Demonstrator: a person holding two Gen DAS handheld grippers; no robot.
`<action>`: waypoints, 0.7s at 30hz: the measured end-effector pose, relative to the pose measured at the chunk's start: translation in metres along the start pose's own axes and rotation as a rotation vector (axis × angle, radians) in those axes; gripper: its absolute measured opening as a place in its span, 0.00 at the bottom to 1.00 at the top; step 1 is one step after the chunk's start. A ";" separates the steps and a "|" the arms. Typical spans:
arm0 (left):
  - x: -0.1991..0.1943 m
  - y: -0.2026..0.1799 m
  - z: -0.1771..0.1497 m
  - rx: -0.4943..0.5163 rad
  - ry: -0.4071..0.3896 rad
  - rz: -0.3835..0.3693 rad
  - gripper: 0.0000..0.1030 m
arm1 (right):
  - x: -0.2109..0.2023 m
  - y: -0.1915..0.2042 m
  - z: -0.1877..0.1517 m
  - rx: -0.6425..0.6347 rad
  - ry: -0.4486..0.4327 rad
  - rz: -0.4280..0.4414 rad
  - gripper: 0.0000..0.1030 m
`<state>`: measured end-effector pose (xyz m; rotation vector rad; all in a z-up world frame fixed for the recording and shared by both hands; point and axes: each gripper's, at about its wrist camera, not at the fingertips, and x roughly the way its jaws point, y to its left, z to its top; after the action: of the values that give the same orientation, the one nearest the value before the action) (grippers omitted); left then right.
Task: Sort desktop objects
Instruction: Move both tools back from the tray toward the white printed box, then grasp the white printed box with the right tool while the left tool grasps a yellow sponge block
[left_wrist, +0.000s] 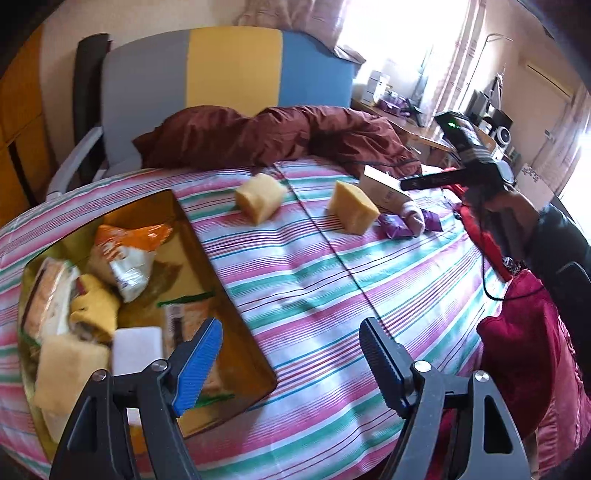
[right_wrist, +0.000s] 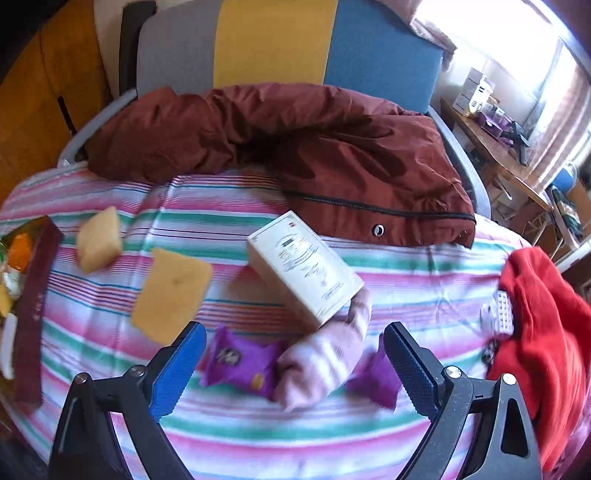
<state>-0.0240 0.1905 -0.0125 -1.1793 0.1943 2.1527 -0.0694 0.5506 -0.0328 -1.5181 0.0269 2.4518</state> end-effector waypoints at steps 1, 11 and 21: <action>0.004 -0.003 0.004 0.004 0.006 -0.006 0.75 | 0.005 -0.002 0.004 -0.010 0.008 -0.003 0.96; 0.044 -0.025 0.045 0.006 0.051 -0.101 0.76 | 0.061 -0.017 0.031 -0.101 0.097 -0.002 1.00; 0.084 -0.049 0.072 0.026 0.095 -0.118 0.76 | 0.091 -0.022 0.026 -0.097 0.100 0.032 0.73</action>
<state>-0.0748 0.2990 -0.0286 -1.2483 0.1885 1.9884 -0.1261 0.5946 -0.0990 -1.6923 -0.0509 2.4319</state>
